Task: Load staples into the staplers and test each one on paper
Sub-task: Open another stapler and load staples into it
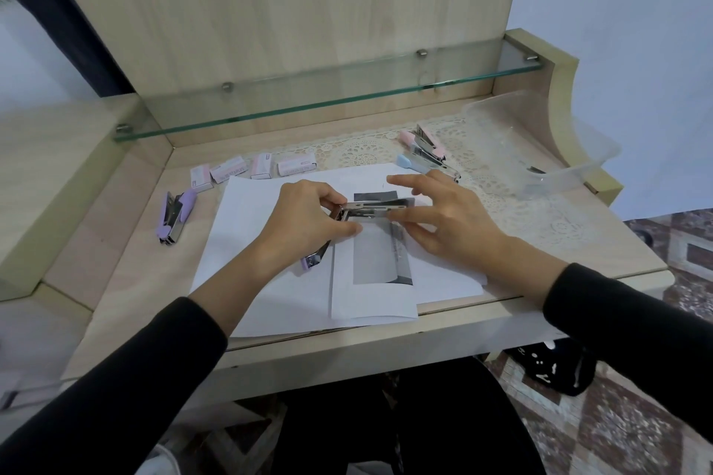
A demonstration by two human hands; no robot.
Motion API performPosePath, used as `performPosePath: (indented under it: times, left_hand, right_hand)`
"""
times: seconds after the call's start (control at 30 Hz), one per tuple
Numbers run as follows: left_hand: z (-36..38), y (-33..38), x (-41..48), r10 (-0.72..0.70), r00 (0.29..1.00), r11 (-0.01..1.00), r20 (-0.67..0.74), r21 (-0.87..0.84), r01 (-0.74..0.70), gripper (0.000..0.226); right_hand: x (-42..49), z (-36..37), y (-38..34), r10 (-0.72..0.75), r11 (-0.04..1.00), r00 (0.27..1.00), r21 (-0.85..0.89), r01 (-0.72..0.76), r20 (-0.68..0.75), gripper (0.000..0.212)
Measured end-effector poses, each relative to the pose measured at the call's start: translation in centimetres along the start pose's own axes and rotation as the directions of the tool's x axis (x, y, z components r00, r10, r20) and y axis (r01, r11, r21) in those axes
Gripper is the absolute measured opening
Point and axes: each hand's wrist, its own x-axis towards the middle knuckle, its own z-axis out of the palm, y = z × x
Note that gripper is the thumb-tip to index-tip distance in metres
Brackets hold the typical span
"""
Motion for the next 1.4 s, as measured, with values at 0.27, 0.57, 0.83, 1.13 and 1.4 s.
performPosePath:
  times: [0.27, 0.57, 0.83, 1.13, 1.4]
  left_hand:
    - [0.8, 0.5, -0.3, 0.020, 0.999, 0.999, -0.031, -0.027, -0.020, 0.038]
    - [0.6, 0.4, -0.5, 0.057, 0.995, 0.994, -0.083, -0.088, -0.064, 0.036]
    - [0.9, 0.6, -0.7, 0.029, 0.965, 0.966, -0.261, -0.240, -0.094, 0.025]
    - [0.9, 1.4, -0.6, 0.009, 0.967, 0.971, -0.255, -0.230, -0.070, 0.026]
    - [0.4, 1.3, -0.2, -0.004, 0.969, 0.984, -0.245, -0.174, -0.040, 0.025]
  right_hand:
    - [0.5, -0.2, -0.4, 0.415, 0.842, 0.900, 0.321, -0.434, 0.129, 0.025]
    - [1.1, -0.8, -0.6, 0.508, 0.719, 0.846, 0.461, -0.520, 0.161, 0.024]
    - [2.7, -1.9, -1.1, 0.602, 0.672, 0.796, 0.501, -0.546, 0.060, 0.019]
    - [3.3, -1.5, -1.2, 0.602, 0.724, 0.797, 0.392, -0.568, 0.042, 0.008]
    - [3.6, -1.3, -1.3, 0.597, 0.675, 0.789, 0.443, -0.591, 0.144, 0.024]
